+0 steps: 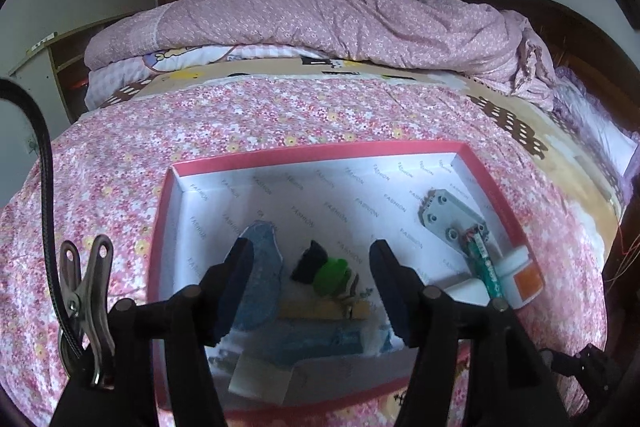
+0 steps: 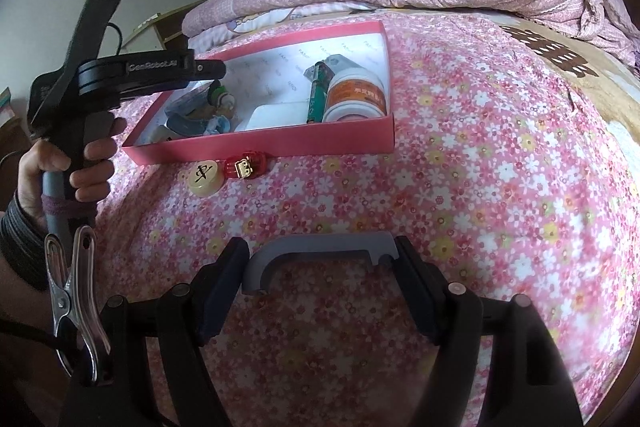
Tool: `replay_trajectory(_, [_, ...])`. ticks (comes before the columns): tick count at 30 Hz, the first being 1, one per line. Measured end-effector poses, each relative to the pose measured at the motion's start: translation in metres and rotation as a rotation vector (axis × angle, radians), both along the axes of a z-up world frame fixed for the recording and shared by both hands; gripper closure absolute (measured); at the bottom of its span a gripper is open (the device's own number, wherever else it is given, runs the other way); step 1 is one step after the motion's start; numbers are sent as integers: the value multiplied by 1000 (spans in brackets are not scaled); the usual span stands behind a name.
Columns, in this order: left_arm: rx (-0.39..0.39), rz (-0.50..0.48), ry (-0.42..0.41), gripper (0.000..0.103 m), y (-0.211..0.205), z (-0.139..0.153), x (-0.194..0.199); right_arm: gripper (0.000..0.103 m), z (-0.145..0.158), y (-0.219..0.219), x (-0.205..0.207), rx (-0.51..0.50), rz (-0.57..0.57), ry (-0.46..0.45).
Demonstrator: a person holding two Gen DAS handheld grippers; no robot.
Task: Organize rigid objects
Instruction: 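Carry the grey handle into the tray with the right gripper and release it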
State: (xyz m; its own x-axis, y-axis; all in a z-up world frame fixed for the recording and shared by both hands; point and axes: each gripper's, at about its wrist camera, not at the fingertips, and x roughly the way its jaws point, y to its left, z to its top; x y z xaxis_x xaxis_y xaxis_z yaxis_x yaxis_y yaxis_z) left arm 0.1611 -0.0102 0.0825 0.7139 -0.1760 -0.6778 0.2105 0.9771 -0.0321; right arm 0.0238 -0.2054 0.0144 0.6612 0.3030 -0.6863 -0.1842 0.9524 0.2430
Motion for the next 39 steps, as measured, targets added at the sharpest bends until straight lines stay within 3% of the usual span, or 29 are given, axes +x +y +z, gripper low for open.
replay_trajectory(9, [-23,37,2,39,12,4,-28,28,25,3,9,-32,14,-63])
replay_trajectory(19, [-41,55,18,39,21,2,-44,28,63,15,59,-53,27,-122])
replay_trajectory(27, [-33,47,0,39,20,2,-51,28,64,20,122,-43,10,-76])
replay_trajectory(39, [-41,51,11,39,21,-1,-50,28,60,22,172,-38,-27,-22])
